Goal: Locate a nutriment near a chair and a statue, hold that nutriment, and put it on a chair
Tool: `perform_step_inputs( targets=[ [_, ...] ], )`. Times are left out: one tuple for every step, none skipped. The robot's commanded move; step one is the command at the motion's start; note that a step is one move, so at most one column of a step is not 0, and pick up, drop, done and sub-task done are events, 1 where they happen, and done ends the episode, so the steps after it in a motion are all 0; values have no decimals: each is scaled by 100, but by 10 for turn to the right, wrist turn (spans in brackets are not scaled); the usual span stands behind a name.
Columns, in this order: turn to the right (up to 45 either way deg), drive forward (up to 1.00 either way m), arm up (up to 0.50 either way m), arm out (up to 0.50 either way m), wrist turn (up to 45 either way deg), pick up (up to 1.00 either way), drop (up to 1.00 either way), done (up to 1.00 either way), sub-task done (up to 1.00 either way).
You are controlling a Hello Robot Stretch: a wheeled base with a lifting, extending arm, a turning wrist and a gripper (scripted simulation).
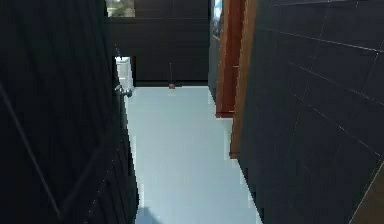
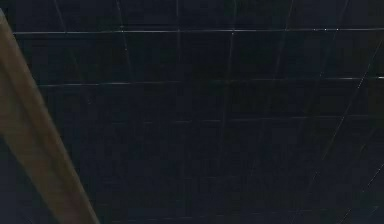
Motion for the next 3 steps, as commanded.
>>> perform_step_inputs(
  targets=[
    [0, 100, 0, 0, 0, 0, 0, 0, 0],
    [90, 0, 0, 0, 0, 0, 0, 0, 0],
    [0, 100, 0, 0, 0, 0, 0, 0, 0]
  ],
)
